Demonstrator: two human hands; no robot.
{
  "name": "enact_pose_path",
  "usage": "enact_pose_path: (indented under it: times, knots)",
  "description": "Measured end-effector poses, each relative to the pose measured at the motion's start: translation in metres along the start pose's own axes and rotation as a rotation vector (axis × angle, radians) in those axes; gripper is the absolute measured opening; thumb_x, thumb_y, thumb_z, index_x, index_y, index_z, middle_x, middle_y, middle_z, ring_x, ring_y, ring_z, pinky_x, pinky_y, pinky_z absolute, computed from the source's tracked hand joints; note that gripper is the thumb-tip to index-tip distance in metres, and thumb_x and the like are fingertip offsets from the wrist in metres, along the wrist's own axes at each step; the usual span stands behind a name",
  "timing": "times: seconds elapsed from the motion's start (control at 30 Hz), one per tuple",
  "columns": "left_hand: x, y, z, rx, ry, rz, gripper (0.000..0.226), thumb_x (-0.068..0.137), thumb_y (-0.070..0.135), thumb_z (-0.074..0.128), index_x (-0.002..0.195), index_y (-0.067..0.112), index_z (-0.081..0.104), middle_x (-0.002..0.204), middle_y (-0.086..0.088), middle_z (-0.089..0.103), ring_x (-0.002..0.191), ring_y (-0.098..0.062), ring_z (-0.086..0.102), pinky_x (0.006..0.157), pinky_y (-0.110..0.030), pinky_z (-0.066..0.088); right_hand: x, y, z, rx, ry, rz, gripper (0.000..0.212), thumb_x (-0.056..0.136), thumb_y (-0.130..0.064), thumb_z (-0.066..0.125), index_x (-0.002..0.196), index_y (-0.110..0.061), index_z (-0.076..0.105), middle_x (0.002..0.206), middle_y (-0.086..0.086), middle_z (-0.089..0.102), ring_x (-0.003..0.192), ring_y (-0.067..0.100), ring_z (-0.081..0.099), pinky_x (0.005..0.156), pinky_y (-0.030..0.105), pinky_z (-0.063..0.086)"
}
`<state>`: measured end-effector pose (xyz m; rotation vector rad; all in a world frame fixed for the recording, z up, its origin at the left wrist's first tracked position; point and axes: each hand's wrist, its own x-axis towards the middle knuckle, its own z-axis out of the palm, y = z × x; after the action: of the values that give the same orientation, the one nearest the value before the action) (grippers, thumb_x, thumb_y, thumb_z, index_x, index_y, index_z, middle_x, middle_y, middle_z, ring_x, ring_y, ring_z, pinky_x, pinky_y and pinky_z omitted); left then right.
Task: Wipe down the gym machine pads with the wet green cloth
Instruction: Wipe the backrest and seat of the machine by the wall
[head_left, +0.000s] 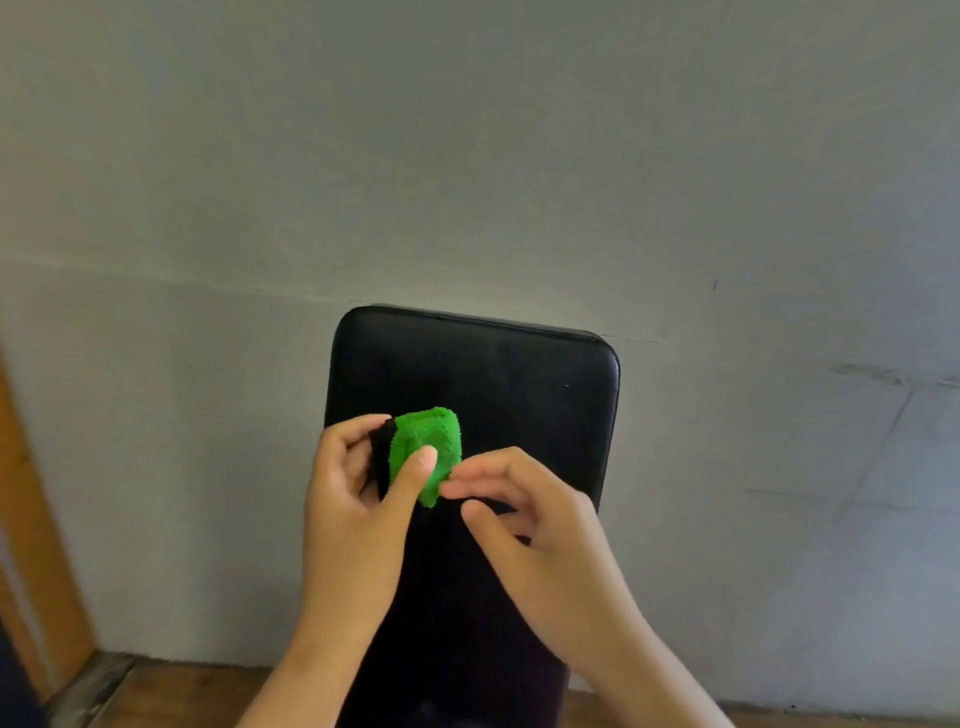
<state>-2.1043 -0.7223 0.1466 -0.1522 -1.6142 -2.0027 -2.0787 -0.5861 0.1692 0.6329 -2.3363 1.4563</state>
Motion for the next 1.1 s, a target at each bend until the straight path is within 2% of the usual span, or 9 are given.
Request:
enact_pose_path:
  times: [0.13,0.2,0.27,0.37,0.43,0.53,0.6,0.77,1.1]
  knots:
    - [0.054,0.011,-0.026,-0.017,0.047,0.027,0.025,0.083,0.026,0.066,0.106,0.023,0.057,0.105,0.001,0.07,0.093,-0.007,0.068,0.08,-0.024,0.054,0.053,-0.013,0.012,-0.212,0.019,-0.151,0.019,0.092,-0.018,0.062,0.106,-0.03,0.065,0.102,-0.022,0.066,0.104,-0.006,0.059,0.087,0.013,0.048]
    - [0.085,0.013,-0.035,0.033,0.083,0.03,0.018,0.091,0.021,0.061,0.108,0.019,0.057,0.1,0.0,0.069,0.077,-0.001,0.066,0.06,-0.01,0.049,0.084,-0.021,0.016,-0.381,0.055,-0.21,0.02,0.093,-0.024,0.06,0.111,-0.031,0.062,0.107,-0.024,0.06,0.106,-0.008,0.052,0.087,0.006,0.04]
    - [0.118,0.014,-0.043,0.113,0.12,0.032,0.018,0.093,0.023,0.059,0.109,0.016,0.057,0.1,-0.001,0.069,0.072,-0.002,0.062,0.046,-0.008,0.041,0.113,-0.028,0.024,-0.521,0.079,-0.273,0.023,0.093,-0.026,0.058,0.116,-0.026,0.061,0.111,-0.017,0.058,0.107,-0.005,0.048,0.086,0.007,0.037]
    - [0.159,0.015,-0.047,0.185,0.127,0.055,0.018,0.092,0.024,0.061,0.109,0.016,0.058,0.103,-0.002,0.068,0.09,-0.014,0.065,0.06,-0.021,0.049,0.15,-0.03,0.038,-0.69,0.1,-0.35,0.031,0.096,-0.029,0.055,0.124,-0.018,0.057,0.12,-0.006,0.057,0.115,0.012,0.05,0.093,0.023,0.04]
    - [0.177,0.016,-0.043,0.217,0.098,0.078,0.017,0.092,0.021,0.06,0.108,0.016,0.058,0.104,-0.002,0.066,0.096,-0.018,0.064,0.074,-0.028,0.052,0.168,-0.024,0.048,-0.847,0.09,-0.279,0.04,0.099,-0.04,0.047,0.13,-0.016,0.054,0.125,-0.002,0.056,0.118,0.017,0.049,0.098,0.029,0.037]
    - [0.194,0.018,-0.033,0.285,-0.035,0.128,0.014,0.094,0.019,0.056,0.107,0.023,0.059,0.099,0.007,0.062,0.091,-0.008,0.061,0.069,-0.015,0.046,0.178,-0.007,0.061,-1.034,0.233,-0.293,0.046,0.098,-0.05,0.037,0.098,-0.015,0.067,0.088,0.0,0.067,0.083,0.02,0.063,0.076,0.032,0.048]
    - [0.2,0.016,-0.029,0.322,-0.15,0.167,0.012,0.094,0.021,0.054,0.1,0.029,0.06,0.094,0.013,0.062,0.084,0.0,0.059,0.064,-0.01,0.043,0.179,0.002,0.063,-1.056,0.347,-0.349,0.048,0.094,-0.051,0.035,0.08,-0.017,0.066,0.068,-0.005,0.062,0.062,0.016,0.06,0.061,0.029,0.049]
    - [0.206,0.003,-0.021,0.3,-0.288,0.215,0.004,0.094,0.025,0.058,0.096,0.024,0.06,0.089,0.013,0.064,0.083,-0.001,0.06,0.071,-0.015,0.047,0.183,0.012,0.064,-1.094,0.407,-0.389,0.049,0.094,-0.052,0.033,0.08,-0.019,0.066,0.067,-0.008,0.061,0.06,0.013,0.059,0.058,0.028,0.05]
    - [0.201,-0.017,-0.021,0.074,-0.133,0.137,0.004,0.093,0.015,0.059,0.092,0.017,0.063,0.086,0.006,0.066,0.082,-0.003,0.061,0.071,-0.013,0.046,0.187,0.019,0.069,-1.107,0.479,-0.455,0.049,0.094,-0.049,0.033,0.082,-0.016,0.067,0.069,-0.005,0.062,0.06,0.016,0.059,0.058,0.03,0.05]
